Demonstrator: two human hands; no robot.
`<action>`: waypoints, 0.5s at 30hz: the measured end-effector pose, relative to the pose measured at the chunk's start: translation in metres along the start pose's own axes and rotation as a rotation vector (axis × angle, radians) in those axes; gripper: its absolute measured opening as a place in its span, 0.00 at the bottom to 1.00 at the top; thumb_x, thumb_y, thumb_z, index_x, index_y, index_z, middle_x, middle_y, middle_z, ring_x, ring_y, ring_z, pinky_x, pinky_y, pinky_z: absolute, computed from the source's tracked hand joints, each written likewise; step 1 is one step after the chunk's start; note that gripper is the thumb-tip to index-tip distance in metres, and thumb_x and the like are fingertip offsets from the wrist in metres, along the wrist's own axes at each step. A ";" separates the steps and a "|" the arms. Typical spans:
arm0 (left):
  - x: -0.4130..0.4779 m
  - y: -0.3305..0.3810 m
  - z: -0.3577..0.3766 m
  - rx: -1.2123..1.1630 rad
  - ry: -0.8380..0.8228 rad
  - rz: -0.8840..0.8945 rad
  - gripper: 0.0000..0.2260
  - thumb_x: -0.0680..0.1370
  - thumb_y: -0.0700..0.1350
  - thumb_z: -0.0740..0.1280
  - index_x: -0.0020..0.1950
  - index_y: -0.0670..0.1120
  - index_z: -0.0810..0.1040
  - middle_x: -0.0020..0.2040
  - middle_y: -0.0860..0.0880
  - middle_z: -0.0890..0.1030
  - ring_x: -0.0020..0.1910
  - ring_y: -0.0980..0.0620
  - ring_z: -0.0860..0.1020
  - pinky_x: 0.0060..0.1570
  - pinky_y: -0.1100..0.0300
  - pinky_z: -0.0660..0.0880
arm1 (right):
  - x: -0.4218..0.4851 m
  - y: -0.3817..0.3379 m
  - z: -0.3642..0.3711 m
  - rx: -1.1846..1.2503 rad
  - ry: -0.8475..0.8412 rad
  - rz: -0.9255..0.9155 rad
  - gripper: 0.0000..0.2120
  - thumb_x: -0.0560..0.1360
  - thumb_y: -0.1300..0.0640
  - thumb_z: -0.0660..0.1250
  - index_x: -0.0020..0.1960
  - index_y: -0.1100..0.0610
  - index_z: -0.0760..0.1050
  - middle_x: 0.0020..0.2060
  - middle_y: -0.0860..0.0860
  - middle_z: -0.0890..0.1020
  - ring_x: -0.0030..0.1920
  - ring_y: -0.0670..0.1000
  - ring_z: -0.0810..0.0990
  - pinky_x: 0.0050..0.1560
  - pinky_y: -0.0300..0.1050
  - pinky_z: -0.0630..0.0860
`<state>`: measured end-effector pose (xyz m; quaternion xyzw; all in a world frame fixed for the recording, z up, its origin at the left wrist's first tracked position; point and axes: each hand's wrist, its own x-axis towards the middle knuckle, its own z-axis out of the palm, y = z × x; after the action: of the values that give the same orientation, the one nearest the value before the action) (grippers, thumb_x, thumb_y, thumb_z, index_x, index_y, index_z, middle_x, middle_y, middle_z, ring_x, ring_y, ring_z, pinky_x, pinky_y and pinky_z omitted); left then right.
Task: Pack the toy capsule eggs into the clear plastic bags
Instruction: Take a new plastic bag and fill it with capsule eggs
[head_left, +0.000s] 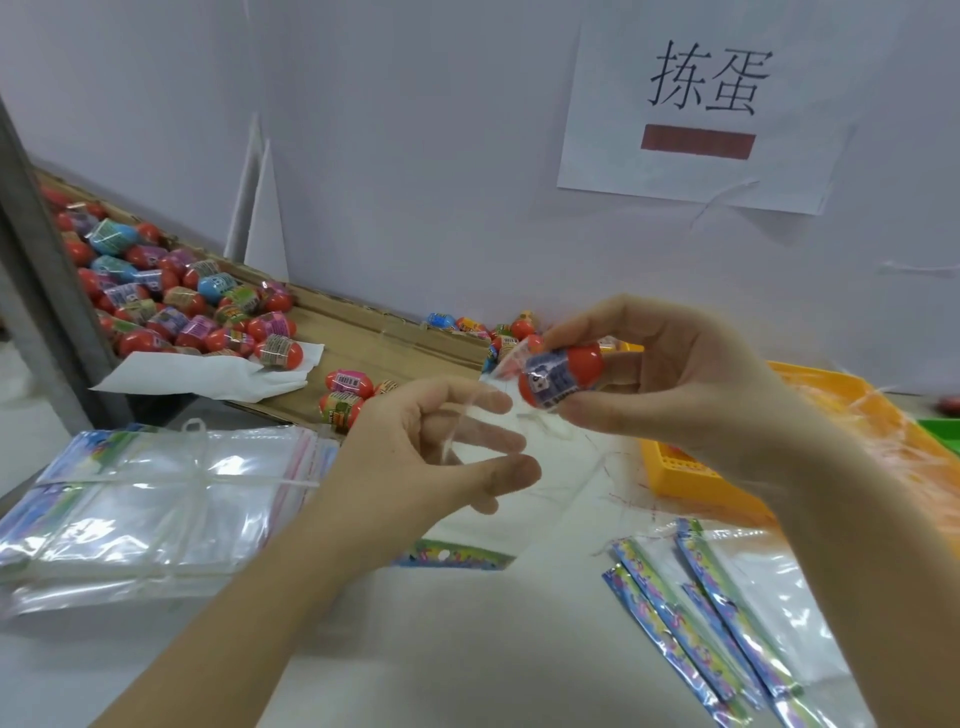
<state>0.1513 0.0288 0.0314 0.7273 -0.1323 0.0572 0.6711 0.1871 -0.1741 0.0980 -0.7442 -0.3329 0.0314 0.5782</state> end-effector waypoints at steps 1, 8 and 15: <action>0.000 0.000 0.000 0.008 -0.020 -0.016 0.23 0.58 0.54 0.79 0.52 0.53 0.82 0.44 0.51 0.87 0.36 0.45 0.85 0.37 0.58 0.82 | 0.000 0.001 0.000 -0.001 -0.019 0.005 0.15 0.65 0.62 0.74 0.49 0.49 0.83 0.47 0.53 0.85 0.50 0.67 0.80 0.53 0.58 0.78; -0.001 0.006 0.006 0.025 -0.039 0.051 0.16 0.61 0.53 0.76 0.47 0.53 0.83 0.43 0.56 0.86 0.28 0.39 0.80 0.30 0.63 0.79 | 0.000 0.003 0.002 -0.073 -0.070 0.014 0.18 0.66 0.69 0.68 0.51 0.52 0.82 0.51 0.55 0.83 0.50 0.65 0.81 0.48 0.47 0.79; -0.002 0.006 0.008 -0.030 -0.075 0.075 0.17 0.62 0.51 0.77 0.49 0.59 0.83 0.45 0.55 0.86 0.36 0.32 0.78 0.32 0.61 0.80 | -0.001 0.001 0.009 -0.167 -0.125 0.055 0.15 0.66 0.55 0.73 0.53 0.46 0.82 0.53 0.51 0.77 0.50 0.55 0.82 0.54 0.55 0.79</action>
<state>0.1469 0.0208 0.0355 0.7134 -0.1854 0.0531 0.6737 0.1830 -0.1668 0.0938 -0.7952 -0.3493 0.0660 0.4912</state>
